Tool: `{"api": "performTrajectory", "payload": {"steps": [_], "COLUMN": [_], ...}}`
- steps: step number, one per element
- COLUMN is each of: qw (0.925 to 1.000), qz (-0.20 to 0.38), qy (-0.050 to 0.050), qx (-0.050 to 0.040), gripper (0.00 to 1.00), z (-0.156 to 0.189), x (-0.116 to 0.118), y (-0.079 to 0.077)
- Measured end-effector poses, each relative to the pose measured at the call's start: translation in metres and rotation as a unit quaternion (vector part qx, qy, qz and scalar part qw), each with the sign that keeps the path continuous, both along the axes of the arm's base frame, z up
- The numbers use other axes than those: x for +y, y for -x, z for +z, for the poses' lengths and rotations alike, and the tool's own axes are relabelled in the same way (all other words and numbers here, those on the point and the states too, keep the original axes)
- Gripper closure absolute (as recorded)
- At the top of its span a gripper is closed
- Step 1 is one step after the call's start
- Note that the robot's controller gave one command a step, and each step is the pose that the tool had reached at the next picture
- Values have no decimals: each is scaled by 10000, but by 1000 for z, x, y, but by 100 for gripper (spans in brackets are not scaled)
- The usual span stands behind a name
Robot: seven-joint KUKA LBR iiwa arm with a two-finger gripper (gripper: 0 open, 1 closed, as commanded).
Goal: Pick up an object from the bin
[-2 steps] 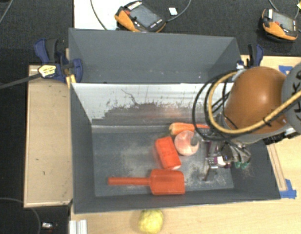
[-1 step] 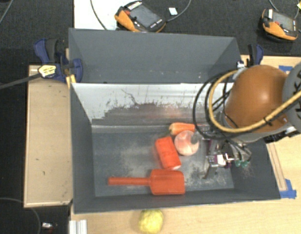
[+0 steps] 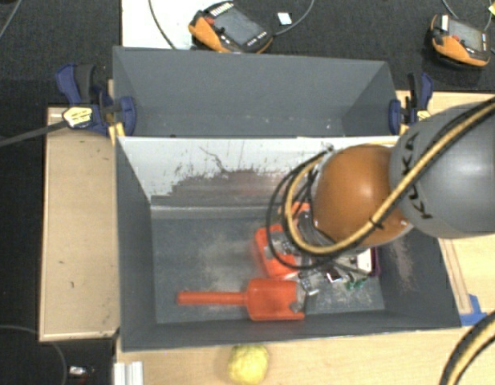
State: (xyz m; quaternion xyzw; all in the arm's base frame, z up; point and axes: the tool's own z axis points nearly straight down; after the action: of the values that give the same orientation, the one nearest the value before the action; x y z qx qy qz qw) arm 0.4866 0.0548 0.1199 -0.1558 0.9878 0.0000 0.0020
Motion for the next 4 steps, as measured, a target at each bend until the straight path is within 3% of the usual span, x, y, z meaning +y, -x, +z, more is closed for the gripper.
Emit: {"api": "performTrajectory", "payload": {"steps": [1, 2, 3, 4], "qw": [9933, 9994, 9484, 9957], "qz": [1159, 356, 3169, 927], "qy": [9, -4, 27, -3], "qx": [-24, 18, -46, -2], "gripper": [0, 0, 0, 100], "z": [22, -20, -49, -49], "x": [3, 46, 40, 45], "y": [7, 2, 8, 9]}}
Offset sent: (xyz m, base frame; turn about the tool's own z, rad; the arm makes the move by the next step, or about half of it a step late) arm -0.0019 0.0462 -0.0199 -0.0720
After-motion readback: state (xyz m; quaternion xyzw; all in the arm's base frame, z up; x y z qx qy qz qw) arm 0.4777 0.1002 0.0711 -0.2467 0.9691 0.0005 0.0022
